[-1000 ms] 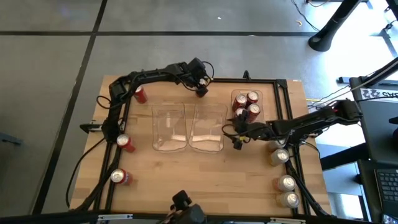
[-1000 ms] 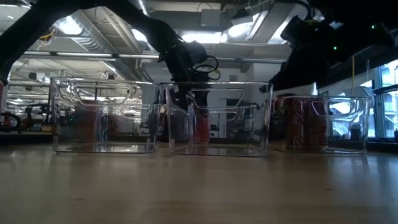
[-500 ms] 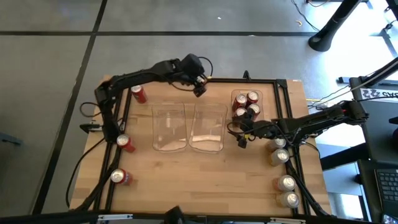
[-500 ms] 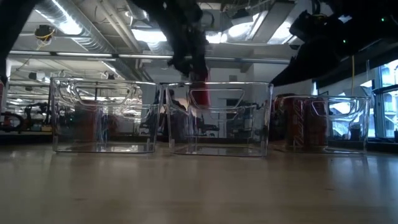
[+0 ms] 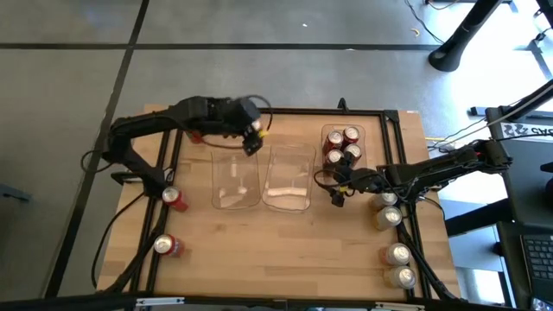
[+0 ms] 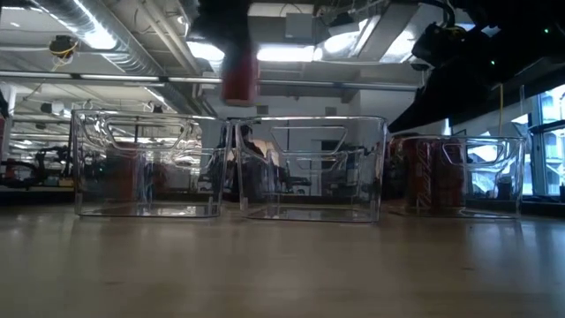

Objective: Sort soda cans
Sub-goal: Put the orange soda can into the left transparent bin

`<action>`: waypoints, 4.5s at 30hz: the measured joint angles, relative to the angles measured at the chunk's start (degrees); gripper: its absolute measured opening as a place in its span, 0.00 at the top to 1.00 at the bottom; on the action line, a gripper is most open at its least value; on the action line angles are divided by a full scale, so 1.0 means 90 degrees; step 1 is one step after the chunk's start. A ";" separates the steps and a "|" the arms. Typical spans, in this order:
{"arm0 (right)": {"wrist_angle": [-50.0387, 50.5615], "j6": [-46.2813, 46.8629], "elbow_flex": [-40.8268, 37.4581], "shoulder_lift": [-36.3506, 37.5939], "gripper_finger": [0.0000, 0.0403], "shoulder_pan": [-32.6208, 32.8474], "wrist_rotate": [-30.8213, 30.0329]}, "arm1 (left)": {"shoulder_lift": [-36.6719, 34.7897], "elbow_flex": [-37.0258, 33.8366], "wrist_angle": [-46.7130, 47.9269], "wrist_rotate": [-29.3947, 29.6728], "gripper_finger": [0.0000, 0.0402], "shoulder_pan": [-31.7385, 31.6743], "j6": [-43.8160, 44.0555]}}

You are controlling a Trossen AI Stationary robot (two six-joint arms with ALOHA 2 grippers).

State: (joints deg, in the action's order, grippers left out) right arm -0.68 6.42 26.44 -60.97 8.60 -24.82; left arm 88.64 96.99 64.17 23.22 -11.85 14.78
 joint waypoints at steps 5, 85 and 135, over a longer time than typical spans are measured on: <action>-0.0001 0.0091 0.0000 0.0000 0.14 0.0000 -0.0001 | -0.0068 -0.0010 0.0919 0.0802 0.28 0.0619 0.0934; -0.0807 -0.0488 0.0005 -0.0923 0.14 0.0000 -0.0174 | -0.0872 -0.6267 -0.6888 -0.1234 0.24 -0.1082 -0.0648; -0.0799 -0.0431 0.0005 -0.0923 0.14 0.0000 -0.0167 | -0.2308 -0.4124 -0.2269 -0.0458 0.06 -0.1323 0.0526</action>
State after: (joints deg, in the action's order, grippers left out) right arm -7.87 2.54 26.48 -69.28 8.60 -26.33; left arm 67.87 59.87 43.75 19.10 -23.75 19.52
